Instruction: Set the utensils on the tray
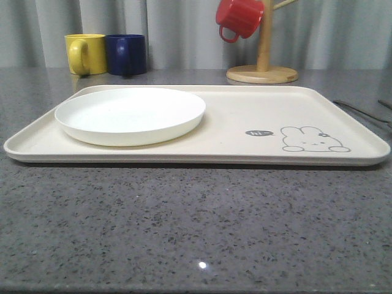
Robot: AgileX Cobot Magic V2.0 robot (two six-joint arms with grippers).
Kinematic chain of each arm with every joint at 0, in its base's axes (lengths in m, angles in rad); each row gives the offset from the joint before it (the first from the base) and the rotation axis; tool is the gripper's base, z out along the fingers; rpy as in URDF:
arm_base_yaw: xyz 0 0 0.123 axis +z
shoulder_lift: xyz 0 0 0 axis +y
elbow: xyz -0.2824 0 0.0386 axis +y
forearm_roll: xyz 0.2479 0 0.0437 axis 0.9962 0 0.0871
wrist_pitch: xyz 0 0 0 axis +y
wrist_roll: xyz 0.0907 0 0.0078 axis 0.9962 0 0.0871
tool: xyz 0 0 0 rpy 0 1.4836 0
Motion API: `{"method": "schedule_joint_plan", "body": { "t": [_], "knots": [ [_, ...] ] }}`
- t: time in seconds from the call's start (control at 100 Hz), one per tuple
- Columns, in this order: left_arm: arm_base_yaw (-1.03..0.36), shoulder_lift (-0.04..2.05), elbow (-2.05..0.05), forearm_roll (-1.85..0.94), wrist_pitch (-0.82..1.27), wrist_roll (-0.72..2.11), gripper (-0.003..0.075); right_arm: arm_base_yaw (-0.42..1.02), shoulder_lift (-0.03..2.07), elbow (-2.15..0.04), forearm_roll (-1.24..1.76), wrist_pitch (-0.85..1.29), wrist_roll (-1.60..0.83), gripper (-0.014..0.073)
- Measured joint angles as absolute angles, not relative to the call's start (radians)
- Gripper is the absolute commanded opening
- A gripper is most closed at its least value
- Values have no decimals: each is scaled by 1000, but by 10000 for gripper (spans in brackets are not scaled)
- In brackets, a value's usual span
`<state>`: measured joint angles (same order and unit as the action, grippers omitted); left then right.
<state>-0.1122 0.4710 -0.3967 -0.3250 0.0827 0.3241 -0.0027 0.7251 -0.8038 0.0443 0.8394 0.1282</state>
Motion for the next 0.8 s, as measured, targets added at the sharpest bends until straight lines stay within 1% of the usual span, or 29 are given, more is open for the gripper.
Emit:
{"method": "schedule_joint_plan", "body": {
  "t": [0.1,0.17,0.24,0.41,0.48,0.65,0.8],
  "knots": [
    [-112,471,-397,-325,83,324,-18,-3,777,-808,51,844,128,-61],
    [-112,471,-397,-325,83,324,-18,-3,804,-810,55,848,128,-24],
    [-112,471,-397,-325,83,324,-18,-3,822,-809,57,852,128,52],
    [-112,471,-397,-325,83,324,-18,-3,836,-809,58,854,128,310],
    [-112,471,-397,-325,83,324,-18,-3,836,-809,59,854,128,370],
    [-112,471,-397,-325,83,324,-18,-3,839,-809,70,852,128,374],
    [-112,471,-397,-325,83,324,-18,29,879,-831,73,836,98,374]
  ]
}}
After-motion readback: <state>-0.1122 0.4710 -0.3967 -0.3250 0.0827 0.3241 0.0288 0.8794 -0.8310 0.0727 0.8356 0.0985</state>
